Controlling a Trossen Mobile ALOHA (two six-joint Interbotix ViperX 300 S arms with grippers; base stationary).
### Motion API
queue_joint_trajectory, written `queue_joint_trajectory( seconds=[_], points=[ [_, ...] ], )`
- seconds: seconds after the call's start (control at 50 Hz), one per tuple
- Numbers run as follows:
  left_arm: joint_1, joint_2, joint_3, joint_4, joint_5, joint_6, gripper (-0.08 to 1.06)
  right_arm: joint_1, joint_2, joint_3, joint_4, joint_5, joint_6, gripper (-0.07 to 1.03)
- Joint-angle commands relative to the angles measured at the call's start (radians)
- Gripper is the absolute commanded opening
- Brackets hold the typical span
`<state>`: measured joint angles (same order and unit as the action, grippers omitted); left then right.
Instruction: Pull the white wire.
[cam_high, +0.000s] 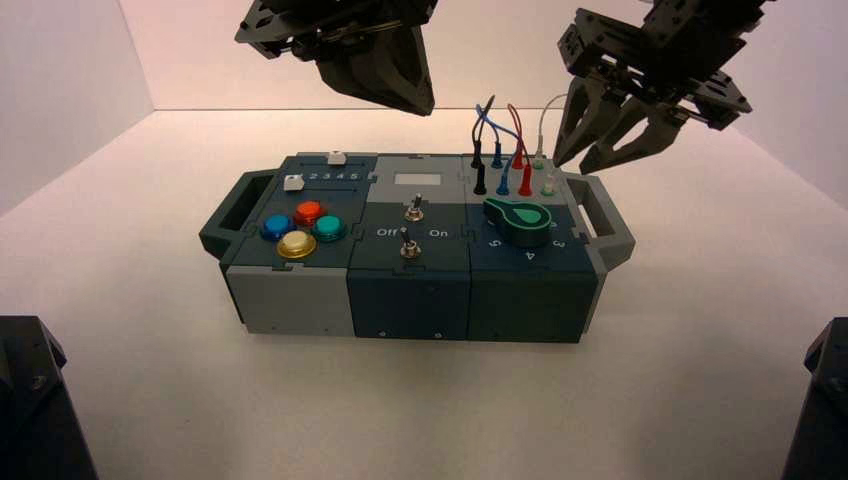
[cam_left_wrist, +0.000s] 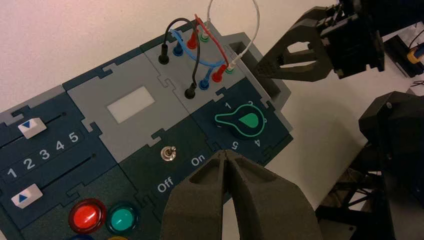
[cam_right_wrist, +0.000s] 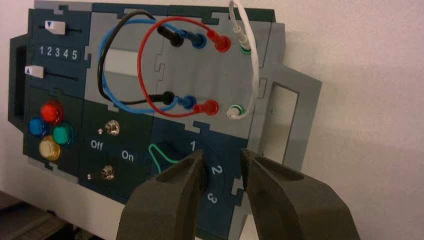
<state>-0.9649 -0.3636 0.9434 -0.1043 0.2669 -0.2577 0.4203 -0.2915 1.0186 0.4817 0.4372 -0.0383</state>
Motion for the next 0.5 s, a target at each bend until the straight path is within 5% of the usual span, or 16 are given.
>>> queue_joint_trajectory(
  seconds=[0.02,0.5],
  points=[
    [-0.003,-0.008,-0.031,0.0,-0.009,0.0,-0.03,0.005,0.011,-0.037,0.003,-0.02,-0.005,0.41],
    [-0.003,-0.028,-0.028,0.0,-0.009,0.0,-0.03,0.003,0.097,-0.069,0.0,-0.052,-0.005,0.4]
  ],
)
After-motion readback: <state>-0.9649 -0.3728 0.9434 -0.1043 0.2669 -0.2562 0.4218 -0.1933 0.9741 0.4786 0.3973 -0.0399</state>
